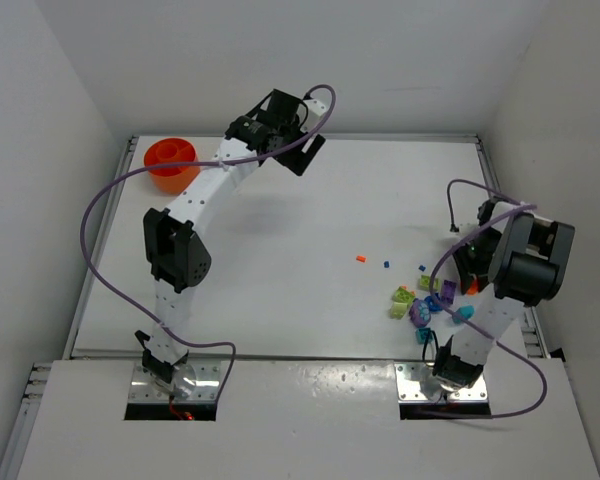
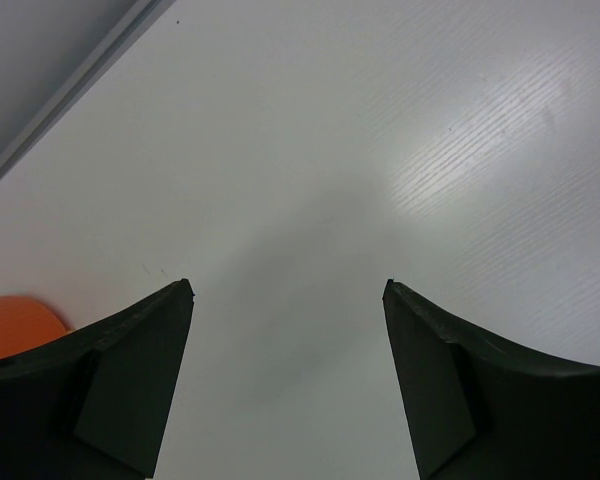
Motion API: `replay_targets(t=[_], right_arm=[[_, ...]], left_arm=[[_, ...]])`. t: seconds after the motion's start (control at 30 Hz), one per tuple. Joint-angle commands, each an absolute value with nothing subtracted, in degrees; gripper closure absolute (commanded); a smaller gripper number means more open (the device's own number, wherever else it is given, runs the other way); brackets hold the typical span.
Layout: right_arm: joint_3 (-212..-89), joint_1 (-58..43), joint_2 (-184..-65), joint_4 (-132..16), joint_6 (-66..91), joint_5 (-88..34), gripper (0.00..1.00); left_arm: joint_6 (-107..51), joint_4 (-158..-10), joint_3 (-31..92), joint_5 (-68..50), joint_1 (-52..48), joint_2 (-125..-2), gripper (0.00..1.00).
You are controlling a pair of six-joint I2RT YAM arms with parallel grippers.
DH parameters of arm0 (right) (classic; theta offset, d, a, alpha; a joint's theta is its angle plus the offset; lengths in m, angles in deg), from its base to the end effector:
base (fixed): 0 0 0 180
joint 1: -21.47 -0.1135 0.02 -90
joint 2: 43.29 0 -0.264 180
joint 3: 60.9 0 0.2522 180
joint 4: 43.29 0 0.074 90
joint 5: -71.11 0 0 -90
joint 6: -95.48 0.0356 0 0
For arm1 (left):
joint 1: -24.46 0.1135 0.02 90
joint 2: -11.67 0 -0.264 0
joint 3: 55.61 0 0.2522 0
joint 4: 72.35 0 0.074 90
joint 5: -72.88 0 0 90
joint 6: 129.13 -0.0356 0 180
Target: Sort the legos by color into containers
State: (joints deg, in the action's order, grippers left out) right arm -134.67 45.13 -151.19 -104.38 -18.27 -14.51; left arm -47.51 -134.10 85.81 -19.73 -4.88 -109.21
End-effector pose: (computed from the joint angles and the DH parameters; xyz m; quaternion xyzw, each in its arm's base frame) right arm 0.2736 -0.1229 0.1142 0.0025 -0.9982 0.0167 0.0570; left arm 0.4141 -0.2309 0.3564 0.2854 0.8646 -0.0547 0.4098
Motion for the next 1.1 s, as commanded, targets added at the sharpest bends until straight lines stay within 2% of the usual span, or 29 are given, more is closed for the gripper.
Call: replay_targets(t=[0.0,0.47,0.83,0.97,1.0,1.07], right_arm=[[-139.1,42.0,-157.8,-84.6,-16.0,-24.1,0.84],[-156.6,31.8,-163.4,-91.1,-11.7,-31.4,0.86],[-159.1,25.2,-163.9,-94.2,-12.3,-35.8,0.86],[-159.1,24.6,-162.0,-92.2,-11.1,-32.9,0.63],[-159.8,24.6,-162.0,-92.2,-11.0,-32.2,0.49],[-160.9,25.2,-160.2,-93.4,-11.0,-30.7,0.40]], left_arm=[[-47.3,-132.8,86.0,-19.9,-5.7,-109.1,0.17],[-45.7,-132.3,83.7,-18.7,-2.8,-107.5,0.17],[-44.7,-129.3,78.3,-15.5,-0.9,-105.1,0.18],[-44.7,-128.7,76.2,-14.4,-0.4,-104.1,0.18],[-44.7,-128.7,76.2,-13.9,-0.4,-104.1,0.18],[-44.7,-127.7,75.0,-13.9,0.2,-103.5,0.18]])
